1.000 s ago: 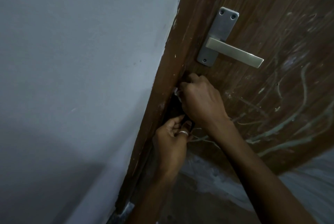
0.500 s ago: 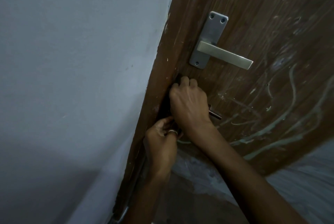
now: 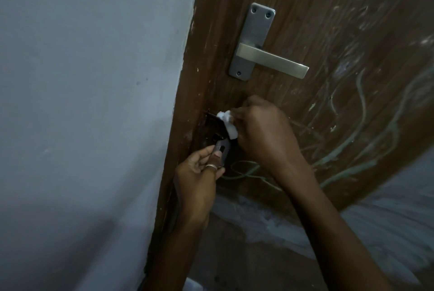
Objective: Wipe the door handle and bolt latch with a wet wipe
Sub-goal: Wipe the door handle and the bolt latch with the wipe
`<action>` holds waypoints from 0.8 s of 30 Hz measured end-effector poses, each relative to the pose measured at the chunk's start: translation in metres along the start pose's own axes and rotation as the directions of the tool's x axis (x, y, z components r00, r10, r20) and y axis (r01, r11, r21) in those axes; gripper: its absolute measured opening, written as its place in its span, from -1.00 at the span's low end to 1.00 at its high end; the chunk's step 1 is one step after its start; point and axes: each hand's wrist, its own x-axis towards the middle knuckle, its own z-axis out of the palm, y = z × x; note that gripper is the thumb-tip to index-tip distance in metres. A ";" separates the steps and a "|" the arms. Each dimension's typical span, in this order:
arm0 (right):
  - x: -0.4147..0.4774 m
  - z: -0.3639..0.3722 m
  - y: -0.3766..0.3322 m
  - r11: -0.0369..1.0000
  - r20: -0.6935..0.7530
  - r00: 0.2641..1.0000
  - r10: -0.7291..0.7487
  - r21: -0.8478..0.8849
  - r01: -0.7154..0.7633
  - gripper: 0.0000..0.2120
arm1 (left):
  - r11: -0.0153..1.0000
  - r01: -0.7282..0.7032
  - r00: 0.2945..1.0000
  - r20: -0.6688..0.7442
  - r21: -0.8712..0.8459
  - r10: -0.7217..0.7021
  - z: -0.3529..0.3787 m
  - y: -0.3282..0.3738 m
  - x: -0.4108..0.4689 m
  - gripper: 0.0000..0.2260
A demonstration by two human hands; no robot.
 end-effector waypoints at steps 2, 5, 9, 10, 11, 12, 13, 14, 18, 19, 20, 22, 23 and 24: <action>-0.003 0.018 -0.005 0.996 0.035 0.999 0.006 -0.093 -0.003 -0.75 | 1.000 -0.011 1.000 0.011 0.004 0.011 0.001 0.002 -0.002 -0.85; -0.015 0.030 -0.005 0.982 0.027 0.999 0.036 -0.185 -0.030 -0.78 | 0.999 -0.032 0.999 0.010 0.017 0.032 0.001 0.004 -0.003 -0.84; -0.044 0.041 -0.012 0.985 0.007 0.999 -0.039 -0.166 0.039 -0.70 | 0.997 -0.052 0.998 0.032 0.049 0.050 -0.001 0.003 -0.005 -0.82; -0.051 0.042 -0.014 0.986 0.040 0.998 -0.039 -0.161 0.045 -0.69 | 0.997 -0.055 0.998 0.041 0.059 0.053 -0.002 0.001 -0.005 -0.81; -0.055 0.039 -0.014 0.988 0.066 0.997 -0.033 -0.149 0.042 -0.70 | 0.997 -0.054 0.998 0.049 0.063 0.051 -0.003 0.000 -0.006 -0.80; -0.056 0.034 -0.013 0.992 0.065 0.998 -0.025 -0.123 0.033 -0.72 | 0.997 -0.048 0.998 0.052 0.060 0.045 -0.004 0.000 -0.005 -0.80; -0.052 0.027 -0.011 0.996 0.034 0.999 -0.009 -0.091 0.012 -0.73 | 0.998 -0.041 0.998 0.051 0.052 0.038 -0.004 -0.001 -0.004 -0.80; -0.045 0.021 -0.011 0.997 -0.016 1.000 0.010 -0.074 -0.012 -0.74 | 0.999 -0.032 0.998 0.046 0.042 0.030 -0.004 -0.001 -0.002 -0.81; -0.026 0.029 -0.015 0.991 -0.066 0.997 0.041 -0.124 -0.049 -0.71 | 0.999 -0.018 1.000 0.024 0.030 0.017 -0.002 -0.004 -0.001 -0.83; -0.031 0.036 -0.017 0.990 -0.039 0.998 0.047 -0.133 -0.052 -0.68 | 0.999 -0.021 1.000 0.024 0.037 0.020 -0.002 -0.005 -0.001 -0.83; -0.039 0.044 -0.019 0.991 -0.009 0.998 0.054 -0.124 -0.055 -0.67 | 0.998 -0.026 0.999 0.023 0.050 0.025 -0.004 -0.006 -0.001 -0.82; -0.054 0.047 -0.018 0.995 0.035 0.998 0.060 -0.086 -0.057 -0.68 | 0.996 -0.039 0.999 0.025 0.081 0.037 -0.004 -0.007 0.000 -0.80; -0.058 0.043 -0.017 0.996 0.044 0.997 0.056 -0.074 -0.052 -0.71 | 0.996 -0.037 0.999 0.022 0.086 0.035 -0.004 -0.008 0.001 -0.80; -0.059 0.036 -0.015 0.996 0.025 0.999 0.048 -0.072 -0.046 -0.75 | 0.997 -0.028 0.999 0.017 0.077 0.027 -0.004 -0.009 0.002 -0.80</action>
